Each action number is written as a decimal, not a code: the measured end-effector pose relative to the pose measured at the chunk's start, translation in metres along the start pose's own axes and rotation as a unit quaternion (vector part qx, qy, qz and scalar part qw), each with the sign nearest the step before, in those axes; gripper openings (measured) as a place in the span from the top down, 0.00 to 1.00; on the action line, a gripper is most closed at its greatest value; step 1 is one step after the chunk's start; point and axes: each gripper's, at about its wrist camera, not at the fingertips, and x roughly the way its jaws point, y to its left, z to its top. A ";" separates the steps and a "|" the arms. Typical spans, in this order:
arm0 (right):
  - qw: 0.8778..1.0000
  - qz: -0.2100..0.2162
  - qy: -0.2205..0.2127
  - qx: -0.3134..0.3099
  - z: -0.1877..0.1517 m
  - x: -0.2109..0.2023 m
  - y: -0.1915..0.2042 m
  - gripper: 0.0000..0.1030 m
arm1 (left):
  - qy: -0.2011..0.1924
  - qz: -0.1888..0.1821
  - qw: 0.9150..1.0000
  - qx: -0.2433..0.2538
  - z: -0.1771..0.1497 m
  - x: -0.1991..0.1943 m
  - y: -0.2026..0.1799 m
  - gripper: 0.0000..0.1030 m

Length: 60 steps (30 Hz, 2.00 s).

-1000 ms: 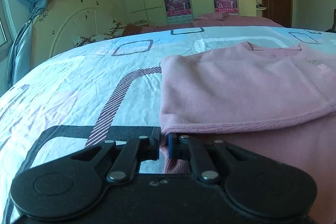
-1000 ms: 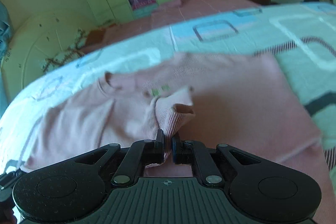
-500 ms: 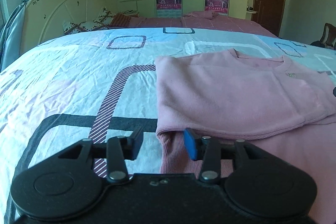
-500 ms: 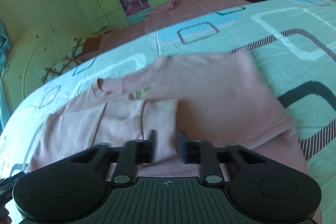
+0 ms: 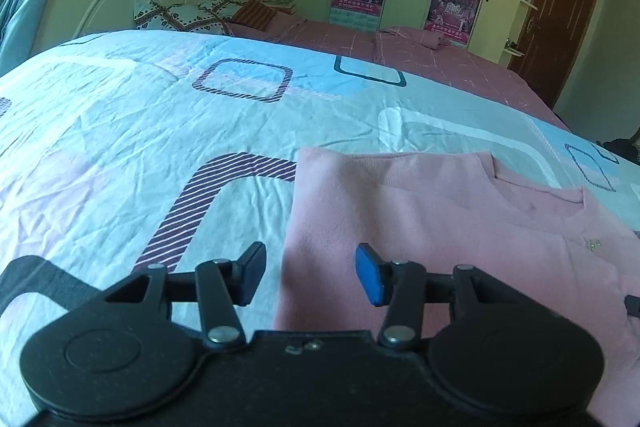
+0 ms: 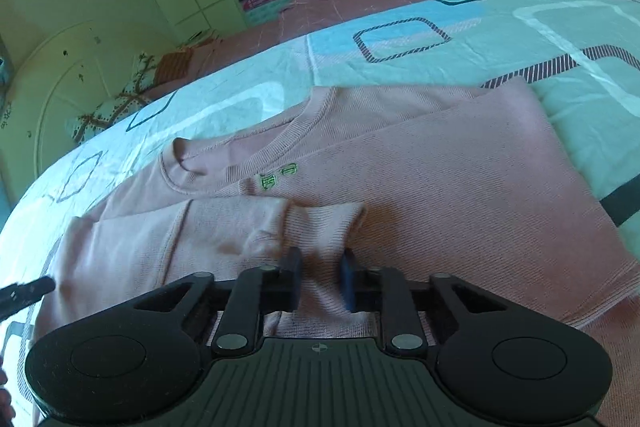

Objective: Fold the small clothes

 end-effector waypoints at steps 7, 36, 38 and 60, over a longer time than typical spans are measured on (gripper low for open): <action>0.995 -0.047 -0.077 -0.041 -0.003 -0.029 0.003 0.97 | -0.002 0.008 1.000 0.006 0.005 0.020 -0.008 0.55; 0.999 -0.036 -0.004 -0.024 -0.003 -0.010 -0.009 0.38 | -0.012 0.017 1.000 0.020 0.005 0.007 -0.028 0.50; 0.999 -0.031 0.001 -0.029 -0.006 -0.012 -0.005 0.57 | -0.012 0.015 1.000 0.025 0.001 0.000 -0.031 0.50; 0.992 -0.065 -0.041 -0.102 -0.010 -0.029 0.005 0.99 | -0.004 0.003 0.999 0.036 -0.041 -0.034 -0.046 0.45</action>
